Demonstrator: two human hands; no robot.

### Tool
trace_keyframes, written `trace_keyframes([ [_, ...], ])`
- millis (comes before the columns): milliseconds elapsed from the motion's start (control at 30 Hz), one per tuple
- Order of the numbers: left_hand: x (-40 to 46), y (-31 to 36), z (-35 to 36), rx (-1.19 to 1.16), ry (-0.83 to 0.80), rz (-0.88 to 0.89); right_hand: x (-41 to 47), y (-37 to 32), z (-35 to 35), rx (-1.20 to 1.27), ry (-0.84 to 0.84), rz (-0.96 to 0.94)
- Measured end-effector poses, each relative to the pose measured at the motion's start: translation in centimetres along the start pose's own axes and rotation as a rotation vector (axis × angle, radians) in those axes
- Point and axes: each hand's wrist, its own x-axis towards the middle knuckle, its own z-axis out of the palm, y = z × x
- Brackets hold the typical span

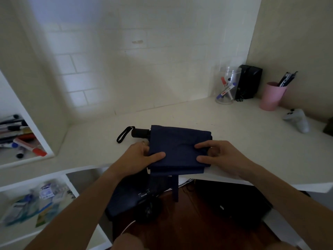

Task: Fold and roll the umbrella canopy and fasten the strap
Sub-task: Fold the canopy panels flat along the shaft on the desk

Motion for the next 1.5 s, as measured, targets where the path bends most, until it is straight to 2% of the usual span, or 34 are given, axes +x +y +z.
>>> trace_keyframes([
  [100,0.2,-1.1,0.4,0.133,0.024,0.045,0.1,0.0,0.0,-0.135,-0.014,0.001],
  [267,0.2,-1.6,1.1,0.309,0.174,0.111,0.2,-0.5,0.3,-0.454,0.015,-0.054],
  [367,-0.3,-0.8,0.7,0.381,0.366,0.158,0.1,-0.7,0.6,-0.532,0.008,-0.065],
  [433,-0.7,0.7,0.6,0.313,0.491,0.297,0.0,-0.9,0.6,-0.553,0.007,-0.055],
  [467,-0.7,1.8,0.7,0.34,0.481,0.385,0.0,-1.1,0.5,-0.562,0.005,-0.05],
  [533,-0.1,2.8,1.3,0.495,0.288,0.506,0.0,-1.5,0.6,-0.577,0.01,-0.052],
  [600,0.3,2.7,2.1,0.637,0.098,0.486,0.0,-1.8,0.6,-0.584,0.005,-0.053],
  [733,0.1,1.1,2.3,0.772,-0.016,0.453,-0.2,-2.0,-0.1,-0.612,-0.005,0.041],
  [800,0.0,1.3,2.2,0.808,-0.037,0.47,-0.4,-2.5,0.2,-0.709,0.208,-0.067],
  [833,0.1,1.4,2.1,0.833,-0.036,0.489,-0.6,-2.8,0.6,-0.725,0.342,-0.189],
  [867,0.2,1.5,2.0,0.856,-0.036,0.501,-0.8,-3.1,1.2,-0.725,0.406,-0.324],
  [900,0.3,1.6,1.8,0.873,-0.039,0.507,-1.0,-3.3,1.9,-0.734,0.384,-0.431],
  [967,0.2,1.4,1.6,0.89,-0.064,0.515,-0.9,-2.5,2.7,-0.826,0.216,-0.493],
  [1100,-0.3,0.7,1.3,0.881,-0.167,0.49,-1.9,0.2,2.3,-0.913,-0.039,-0.297],
  [1233,-0.9,0.9,1.0,0.816,-0.282,0.391,-3.5,1.0,1.6,-0.984,-0.238,-0.242],
  [1333,-1.3,1.2,1.1,0.791,-0.331,0.343,-2.7,-2.0,1.0,-0.875,-0.178,-0.187],
  [1433,-1.2,1.5,1.0,0.796,-0.347,0.328,-1.0,-4.8,1.6,-0.823,-0.003,-0.381],
  [1500,-1.4,1.8,0.9,0.816,-0.354,0.32,0.1,-4.4,2.6,-0.848,-0.019,-0.426],
])
